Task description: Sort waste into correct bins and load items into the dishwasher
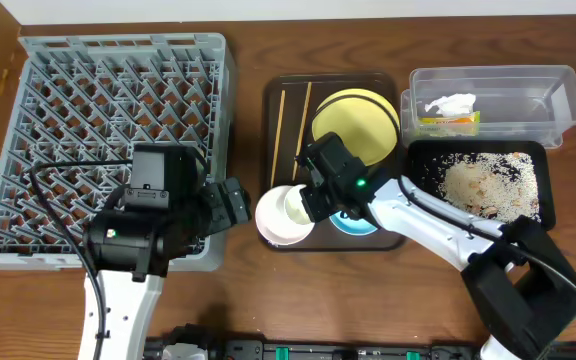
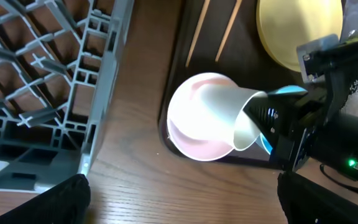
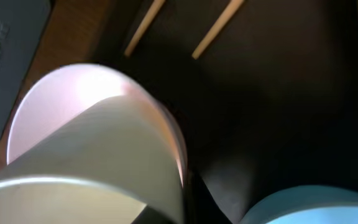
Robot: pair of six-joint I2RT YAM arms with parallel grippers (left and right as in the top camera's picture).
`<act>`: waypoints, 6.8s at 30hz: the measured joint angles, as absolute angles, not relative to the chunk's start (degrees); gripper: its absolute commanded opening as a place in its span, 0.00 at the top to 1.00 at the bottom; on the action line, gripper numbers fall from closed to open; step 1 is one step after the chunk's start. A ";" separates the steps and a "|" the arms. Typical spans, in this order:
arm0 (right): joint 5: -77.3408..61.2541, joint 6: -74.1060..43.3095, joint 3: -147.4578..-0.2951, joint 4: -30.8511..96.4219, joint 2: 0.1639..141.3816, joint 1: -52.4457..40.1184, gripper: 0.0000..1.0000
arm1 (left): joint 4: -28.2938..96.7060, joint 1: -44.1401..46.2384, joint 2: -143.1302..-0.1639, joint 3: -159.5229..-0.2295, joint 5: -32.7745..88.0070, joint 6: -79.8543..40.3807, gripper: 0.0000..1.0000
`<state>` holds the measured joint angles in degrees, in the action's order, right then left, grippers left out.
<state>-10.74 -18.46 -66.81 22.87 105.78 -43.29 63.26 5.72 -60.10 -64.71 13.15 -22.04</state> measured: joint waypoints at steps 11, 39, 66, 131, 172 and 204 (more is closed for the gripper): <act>-23.05 -15.51 -66.96 25.85 84.88 -31.35 0.99 | 54.76 0.34 -60.60 -64.71 31.51 -24.08 0.32; -64.12 -4.21 -67.00 9.89 79.11 -28.95 0.99 | 45.98 -0.12 -62.89 -64.71 82.98 -22.35 0.22; -58.48 -8.34 -67.77 7.57 78.32 -29.80 0.99 | 39.97 0.56 -63.00 -64.69 84.58 -22.63 0.32; -41.69 -9.54 -67.64 39.75 78.74 -22.87 0.32 | 58.89 -31.88 -79.61 -66.37 -1.69 -33.21 0.46; -10.28 -19.03 -76.84 47.88 93.06 -26.09 0.33 | 62.98 5.69 -66.15 -72.53 17.85 -4.36 0.02; 0.21 -24.64 -64.42 46.72 93.06 -25.47 0.58 | 63.00 5.74 -66.15 -72.53 17.61 -4.16 0.02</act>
